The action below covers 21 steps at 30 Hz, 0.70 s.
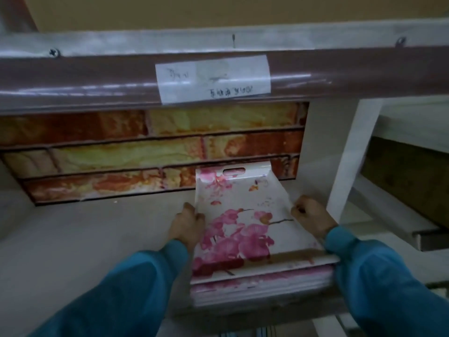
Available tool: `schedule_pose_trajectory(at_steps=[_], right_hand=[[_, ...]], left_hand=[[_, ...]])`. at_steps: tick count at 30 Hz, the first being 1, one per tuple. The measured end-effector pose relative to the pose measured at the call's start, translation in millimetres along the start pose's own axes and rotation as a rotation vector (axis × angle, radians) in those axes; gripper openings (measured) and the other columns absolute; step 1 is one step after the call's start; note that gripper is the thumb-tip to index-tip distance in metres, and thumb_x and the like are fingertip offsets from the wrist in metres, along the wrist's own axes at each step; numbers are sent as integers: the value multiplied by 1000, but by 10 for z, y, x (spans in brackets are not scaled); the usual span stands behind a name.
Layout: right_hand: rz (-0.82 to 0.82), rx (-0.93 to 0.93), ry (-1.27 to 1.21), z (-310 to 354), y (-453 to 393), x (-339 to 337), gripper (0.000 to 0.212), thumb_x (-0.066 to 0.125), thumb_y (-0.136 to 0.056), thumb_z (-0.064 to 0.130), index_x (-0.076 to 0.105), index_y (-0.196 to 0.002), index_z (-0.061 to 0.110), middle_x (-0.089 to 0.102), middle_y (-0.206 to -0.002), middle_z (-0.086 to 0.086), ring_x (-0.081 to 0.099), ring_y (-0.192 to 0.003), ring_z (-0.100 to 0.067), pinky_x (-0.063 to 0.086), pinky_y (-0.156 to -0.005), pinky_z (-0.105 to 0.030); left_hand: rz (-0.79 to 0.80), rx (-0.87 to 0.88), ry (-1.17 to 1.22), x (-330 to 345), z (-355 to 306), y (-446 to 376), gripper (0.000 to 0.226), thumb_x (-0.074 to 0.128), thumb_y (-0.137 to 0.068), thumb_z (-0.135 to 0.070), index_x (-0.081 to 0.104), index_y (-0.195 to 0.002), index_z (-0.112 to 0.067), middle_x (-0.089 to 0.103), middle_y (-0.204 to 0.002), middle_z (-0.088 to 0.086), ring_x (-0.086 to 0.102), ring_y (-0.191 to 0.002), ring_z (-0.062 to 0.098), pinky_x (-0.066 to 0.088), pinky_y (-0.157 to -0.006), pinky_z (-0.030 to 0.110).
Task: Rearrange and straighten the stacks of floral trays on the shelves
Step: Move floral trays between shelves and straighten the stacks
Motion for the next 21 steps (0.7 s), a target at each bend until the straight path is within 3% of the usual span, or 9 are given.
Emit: schedule_pose_trajectory(at_steps=[3, 7, 10, 13, 18, 21], right_hand=[[2, 9, 16, -43, 84, 6, 20, 59, -88, 24, 48, -73, 18, 58, -77, -6, 58, -71, -23, 42, -66, -28], [33, 6, 36, -28, 137, 6, 17, 59, -89, 27, 54, -80, 14, 62, -81, -6, 60, -77, -24, 46, -70, -31], [89, -2, 26, -51, 191, -80, 14, 60, -89, 29, 62, -84, 16, 66, -86, -1, 61, -77, -15, 44, -69, -26], [131, -28, 16, 46, 301, -272, 8, 59, -91, 27, 65, -90, 22, 66, -92, 4, 57, -80, -5, 40, -65, -17], [53, -196, -38, 909, 604, -444, 9, 62, -90, 25, 67, -81, 25, 68, -90, 3, 62, -84, -16, 46, -76, -29], [52, -359, -128, 1903, 920, -64, 8, 65, -87, 15, 70, -82, 19, 71, -87, -5, 64, -80, -19, 48, -76, -33]], left_hand=[[-2, 0, -1, 42, -3, 50, 18, 48, -88, -29, 39, -94, -14, 67, -98, 22, 64, -86, 41, 43, -68, 32], [18, -28, -21, 17, 33, 85, 25, 48, -88, -30, 43, -103, -11, 66, -104, 22, 63, -89, 40, 44, -70, 33], [84, -48, -46, -41, 132, 133, 35, 49, -88, -40, 50, -110, -13, 66, -109, 19, 64, -95, 38, 50, -79, 35], [101, -38, -33, -224, 275, 238, 39, 49, -85, -49, 58, -106, -18, 67, -109, 13, 64, -98, 34, 50, -82, 33], [6, -37, -11, -938, 762, 498, 30, 53, -86, -48, 62, -97, -22, 70, -103, 13, 64, -98, 34, 52, -84, 34], [-96, -36, -21, -1666, 1312, 720, 30, 55, -87, -46, 65, -100, -21, 71, -102, 14, 65, -98, 35, 53, -83, 34]])
Point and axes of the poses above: each hand's wrist, its own y-axis away from the middle knuckle, its own x-axis out of the palm, z = x × y, the point moved 6 cm from there along -y, towards the middle knuckle
